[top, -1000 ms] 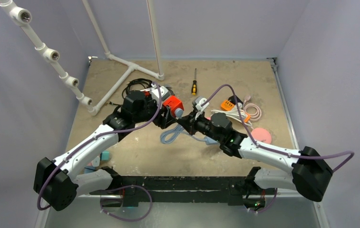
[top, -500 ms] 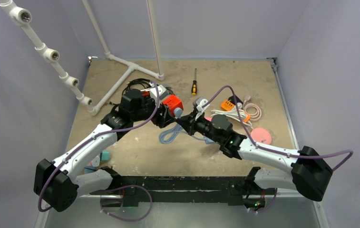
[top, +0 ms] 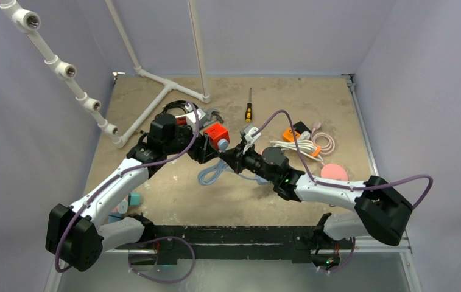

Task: Pull the plug off the socket
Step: Remove the plug from the socket.

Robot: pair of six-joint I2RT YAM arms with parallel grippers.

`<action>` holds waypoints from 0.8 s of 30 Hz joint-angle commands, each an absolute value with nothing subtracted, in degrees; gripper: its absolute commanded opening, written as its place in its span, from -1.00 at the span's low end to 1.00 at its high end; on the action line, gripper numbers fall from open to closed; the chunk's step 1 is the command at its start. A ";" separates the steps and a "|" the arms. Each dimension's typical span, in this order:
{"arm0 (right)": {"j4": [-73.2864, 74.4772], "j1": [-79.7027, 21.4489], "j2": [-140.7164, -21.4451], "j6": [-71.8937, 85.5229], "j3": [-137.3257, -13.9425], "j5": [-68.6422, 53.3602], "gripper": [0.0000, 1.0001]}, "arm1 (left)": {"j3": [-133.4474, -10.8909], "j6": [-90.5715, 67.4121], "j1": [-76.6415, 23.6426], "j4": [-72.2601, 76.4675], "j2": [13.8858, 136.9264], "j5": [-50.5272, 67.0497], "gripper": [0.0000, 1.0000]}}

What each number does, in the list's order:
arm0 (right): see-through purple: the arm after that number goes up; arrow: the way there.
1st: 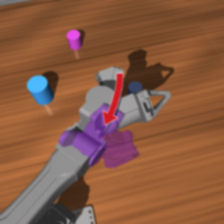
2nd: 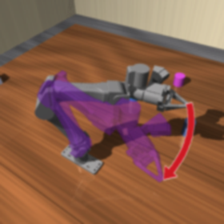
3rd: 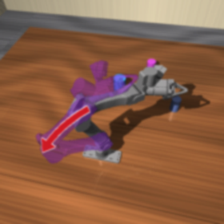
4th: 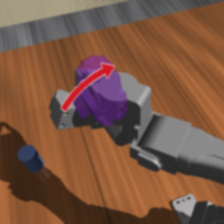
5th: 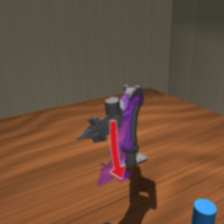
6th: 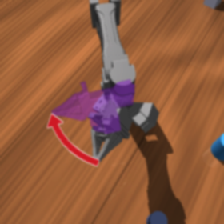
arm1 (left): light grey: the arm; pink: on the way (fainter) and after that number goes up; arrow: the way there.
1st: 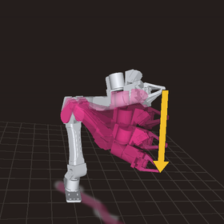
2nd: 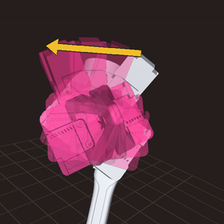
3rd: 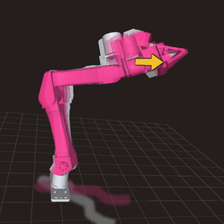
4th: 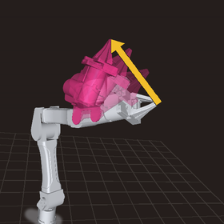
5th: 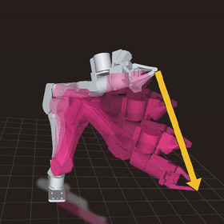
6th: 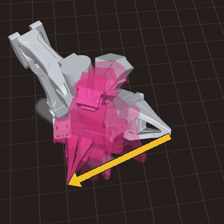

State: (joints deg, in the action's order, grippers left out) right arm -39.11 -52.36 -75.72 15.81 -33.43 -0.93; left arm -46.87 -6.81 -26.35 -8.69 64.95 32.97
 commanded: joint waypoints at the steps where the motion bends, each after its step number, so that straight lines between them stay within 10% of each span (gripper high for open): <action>1: -38.56 -51.76 -74.93 15.96 -34.99 2.99 -1.00 | -48.97 -5.88 -26.81 -4.79 63.30 33.80 -1.00; 11: -37.86 -51.77 -64.61 14.76 -31.94 3.32 -1.00 | -49.31 -1.83 -26.81 -11.25 61.12 6.98 -1.00; 24: -40.09 -51.77 -68.99 14.27 -32.06 2.60 -1.00 | -48.21 -6.23 -24.44 -7.05 61.28 20.63 -1.00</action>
